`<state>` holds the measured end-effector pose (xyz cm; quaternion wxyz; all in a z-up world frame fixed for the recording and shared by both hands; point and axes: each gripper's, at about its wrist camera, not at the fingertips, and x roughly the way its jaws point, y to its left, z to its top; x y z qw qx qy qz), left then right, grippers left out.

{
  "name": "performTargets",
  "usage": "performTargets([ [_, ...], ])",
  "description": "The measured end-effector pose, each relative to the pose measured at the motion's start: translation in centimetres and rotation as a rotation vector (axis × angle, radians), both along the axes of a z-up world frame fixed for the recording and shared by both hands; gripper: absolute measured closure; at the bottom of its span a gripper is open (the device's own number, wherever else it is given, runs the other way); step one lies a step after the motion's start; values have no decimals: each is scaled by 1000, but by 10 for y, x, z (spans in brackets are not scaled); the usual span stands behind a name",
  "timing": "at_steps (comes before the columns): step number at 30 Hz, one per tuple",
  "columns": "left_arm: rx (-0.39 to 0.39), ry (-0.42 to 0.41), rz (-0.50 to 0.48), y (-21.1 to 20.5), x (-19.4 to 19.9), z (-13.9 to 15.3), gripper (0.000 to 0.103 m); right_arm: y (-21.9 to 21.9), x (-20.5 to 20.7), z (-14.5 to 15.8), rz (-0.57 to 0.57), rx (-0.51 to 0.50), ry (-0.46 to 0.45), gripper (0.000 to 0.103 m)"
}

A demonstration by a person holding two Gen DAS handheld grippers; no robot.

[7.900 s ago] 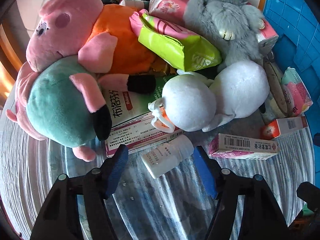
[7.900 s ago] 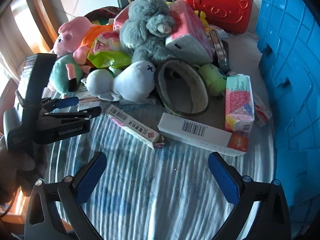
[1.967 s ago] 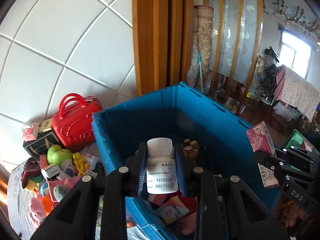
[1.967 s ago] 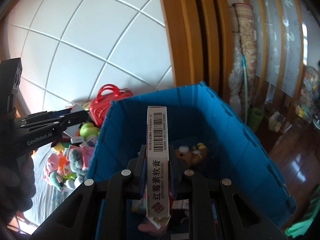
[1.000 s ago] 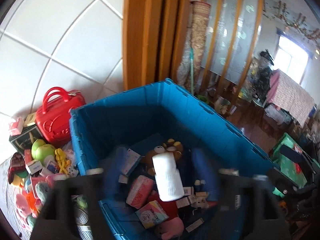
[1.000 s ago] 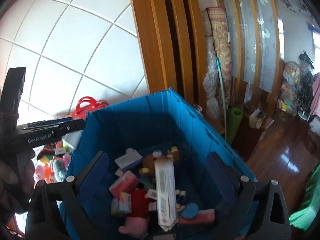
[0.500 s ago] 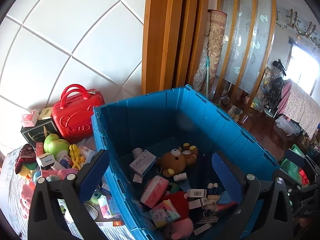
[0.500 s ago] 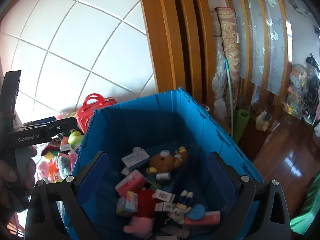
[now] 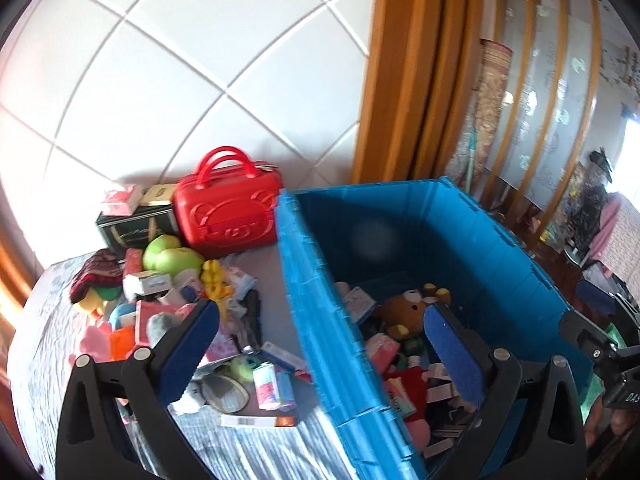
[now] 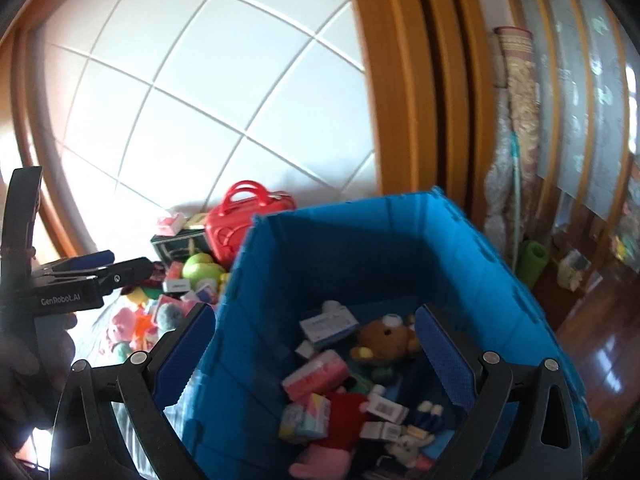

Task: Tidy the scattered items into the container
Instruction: 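Move both tools back to the pile on the bed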

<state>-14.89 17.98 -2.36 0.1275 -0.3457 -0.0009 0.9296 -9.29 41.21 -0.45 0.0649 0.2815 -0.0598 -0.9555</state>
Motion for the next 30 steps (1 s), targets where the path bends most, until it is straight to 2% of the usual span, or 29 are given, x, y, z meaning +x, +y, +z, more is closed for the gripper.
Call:
performTargets([
  [7,11,-11,133,-80,11,-8,0,-69,-15,4,136,24,3,1],
  [18,4,-55,311,-207,30,-32,0,-182,-31,-11,285,54,-36,1],
  [24,-29,-91,335,-246,31,-57,0,-227,-37,-33,317,66,-88,1],
  [30,-75,-141,276,-255,21,-103,0,-259,-39,-78,332,107,-171,1],
])
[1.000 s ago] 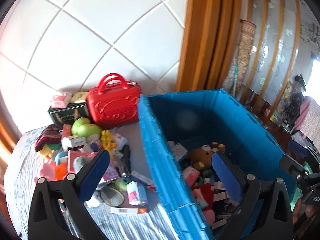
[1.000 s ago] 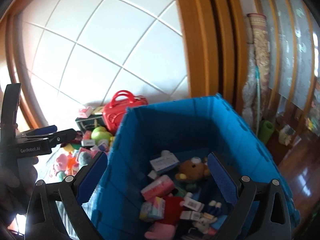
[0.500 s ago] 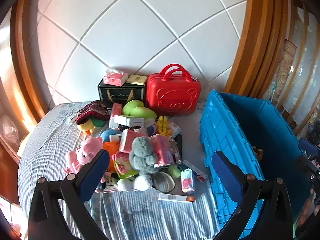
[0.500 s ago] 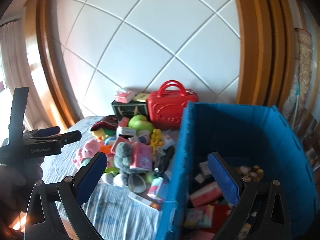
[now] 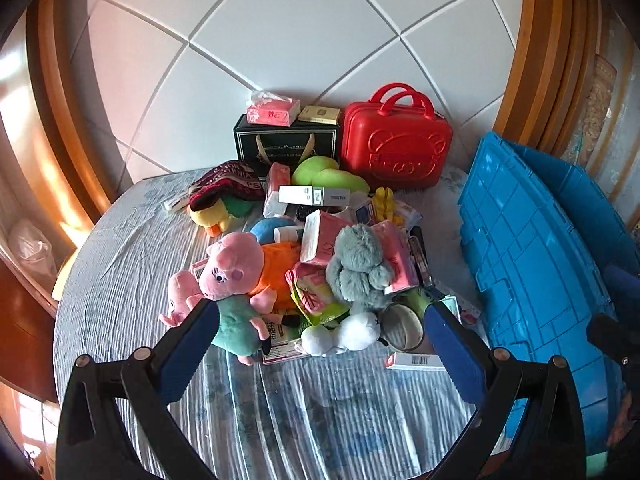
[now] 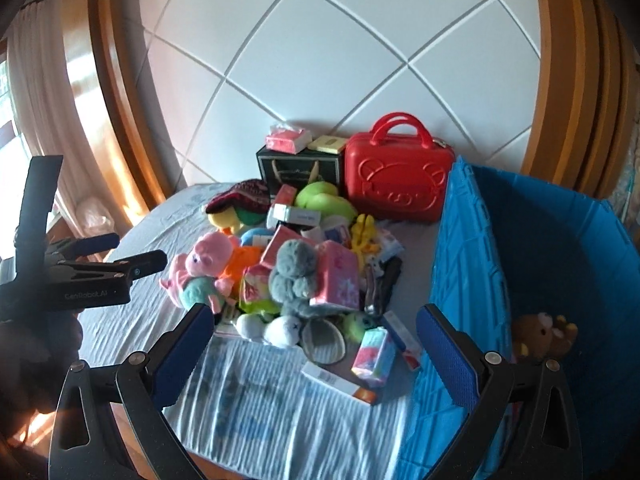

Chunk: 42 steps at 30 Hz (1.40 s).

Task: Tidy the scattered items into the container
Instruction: 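Move both tools back to the pile on the bed, then grasp the white plush toy with the left tool while the right tool grasps the tape roll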

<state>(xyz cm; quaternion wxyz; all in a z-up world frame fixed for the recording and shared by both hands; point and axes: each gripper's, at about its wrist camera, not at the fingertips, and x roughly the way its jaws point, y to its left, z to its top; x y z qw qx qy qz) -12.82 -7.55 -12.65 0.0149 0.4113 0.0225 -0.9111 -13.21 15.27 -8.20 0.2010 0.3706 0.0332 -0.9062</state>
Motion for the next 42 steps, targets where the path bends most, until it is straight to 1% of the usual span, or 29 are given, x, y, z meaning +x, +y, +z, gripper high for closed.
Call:
performTargets([
  [6,-35,-40,-133,7,-15,-60,0,-14,-5,-53,-26,51,-77,1],
  [12,-92,-64,-343,31,-32,-138,0,-19,-16,-113,-81,78,-179,1],
  [14,-113,-65,-391,38,-38,-158,0,-21,-18,-135,-91,86,-202,1],
  [16,-120,-82,-419,42,-48,-181,0,-24,-21,-160,-100,106,-229,1],
  [19,-120,-101,-431,43,-66,-210,0,-26,-26,-197,-122,123,-281,1],
  [22,-119,-124,-441,43,-83,-238,0,-28,-31,-225,-133,131,-313,1],
  [24,-119,-133,-461,45,-90,-253,1,-29,-36,-237,-142,131,-326,1],
  [27,-171,-98,-496,53,-92,-267,1,-29,-44,-250,-162,127,-325,1],
  [32,-235,-71,-517,63,-101,-282,1,-33,-60,-265,-185,127,-321,1],
  [36,-231,-69,-513,67,-106,-288,1,-35,-64,-265,-190,125,-310,1],
  [37,-227,-82,-523,68,-106,-291,8,-35,-64,-263,-192,124,-306,1],
  [38,-227,-93,-529,67,-106,-293,23,-35,-63,-263,-193,122,-303,1],
  [39,-228,-77,-535,66,-104,-290,32,-35,-63,-261,-193,121,-301,1],
  [40,-194,-78,-545,63,-104,-286,50,-36,-63,-260,-192,121,-298,1],
  [41,-156,-92,-543,60,-105,-282,52,-36,-62,-259,-189,120,-294,1],
  [42,-132,-86,-538,56,-104,-277,52,-37,-62,-257,-185,117,-289,1],
])
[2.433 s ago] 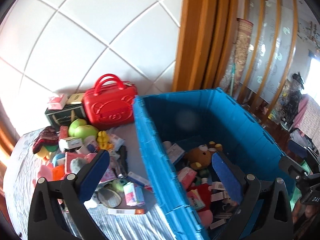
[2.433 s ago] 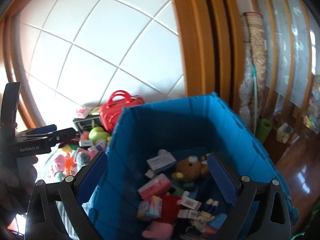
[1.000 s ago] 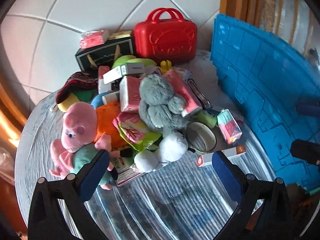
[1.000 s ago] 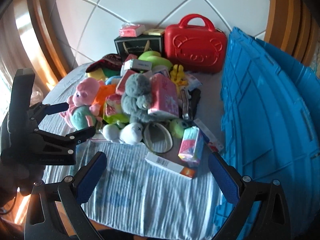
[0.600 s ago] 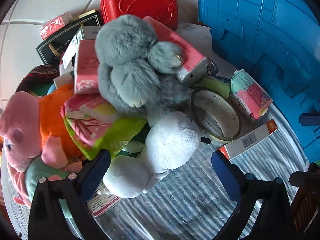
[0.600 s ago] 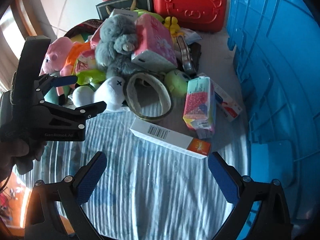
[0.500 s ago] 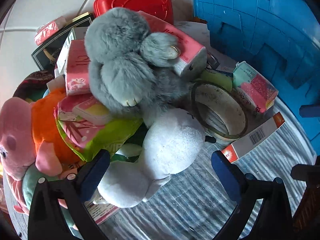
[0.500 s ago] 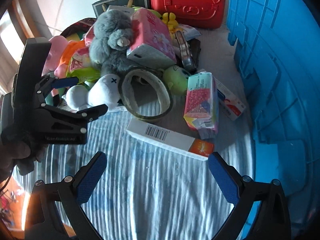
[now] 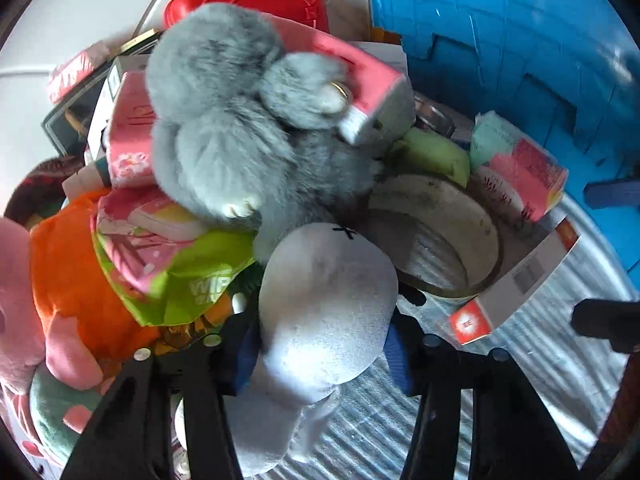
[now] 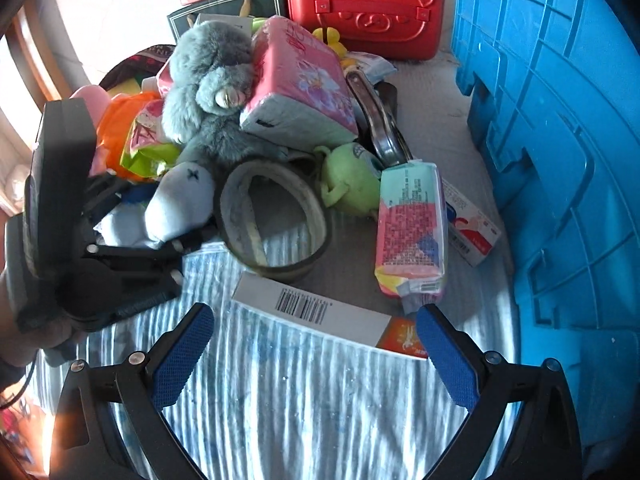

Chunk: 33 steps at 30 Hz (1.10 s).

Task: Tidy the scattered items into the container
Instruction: 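Grasp the white plush toy with the left tool while the right tool grasps the tape roll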

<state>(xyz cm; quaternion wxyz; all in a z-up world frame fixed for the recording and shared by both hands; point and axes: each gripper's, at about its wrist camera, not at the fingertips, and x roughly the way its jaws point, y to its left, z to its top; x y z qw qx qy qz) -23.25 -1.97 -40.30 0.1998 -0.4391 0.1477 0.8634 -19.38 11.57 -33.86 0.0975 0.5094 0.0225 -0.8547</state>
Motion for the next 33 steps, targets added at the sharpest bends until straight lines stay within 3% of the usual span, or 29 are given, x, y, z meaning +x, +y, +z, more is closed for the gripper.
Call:
performTargets([
  [7,93,34,74,-37,26,37,53,-19,-10,10,64,-23,47,1],
  [13,123,34,155,-70,48,53,53,-49,-24,1,159,21,83,2],
  [17,127,29,174,-83,58,54,53,-77,-39,-19,232,121,88,25],
  [21,135,20,189,-95,64,51,53,-90,-58,-49,248,182,12,49],
  [24,147,12,198,-99,68,50,53,-92,-63,-54,251,157,-4,57],
  [26,155,11,203,-99,70,50,53,-96,-63,-53,268,143,-15,77],
  [28,162,12,206,-99,72,51,53,-97,-61,-53,258,140,-24,88],
  [33,164,20,198,-100,73,55,53,-91,-59,-48,221,122,-12,94],
])
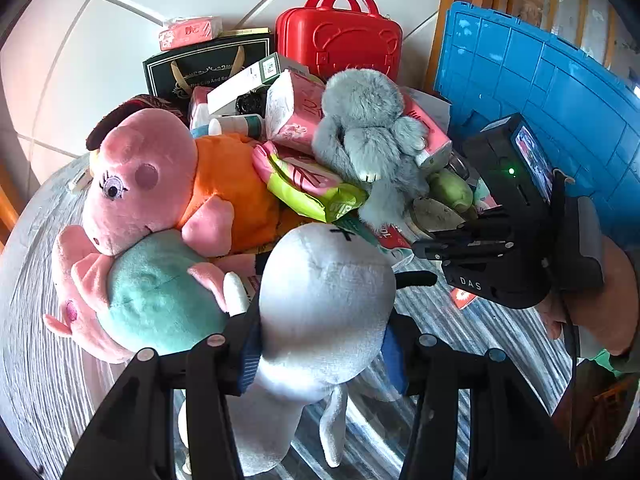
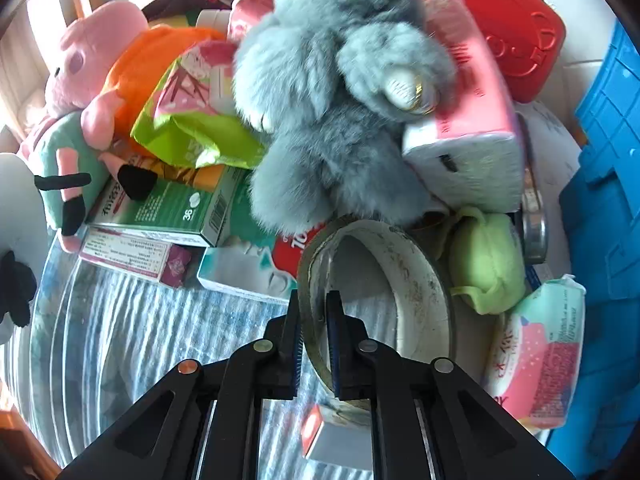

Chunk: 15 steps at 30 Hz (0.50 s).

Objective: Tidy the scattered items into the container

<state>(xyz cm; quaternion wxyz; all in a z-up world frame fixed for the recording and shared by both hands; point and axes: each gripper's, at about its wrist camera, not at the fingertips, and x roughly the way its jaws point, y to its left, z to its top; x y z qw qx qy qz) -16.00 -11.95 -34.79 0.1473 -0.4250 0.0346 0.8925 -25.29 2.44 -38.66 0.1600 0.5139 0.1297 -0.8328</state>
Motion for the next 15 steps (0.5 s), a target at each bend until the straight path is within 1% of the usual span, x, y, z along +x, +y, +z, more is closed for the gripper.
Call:
performTargets([
  [7,11,10,10,-4,0,8,53,1,8,9,1,-3,25,96],
  [15,-1,24,30,-2,7,19,53,1,22,31,-7,-18,63,96],
])
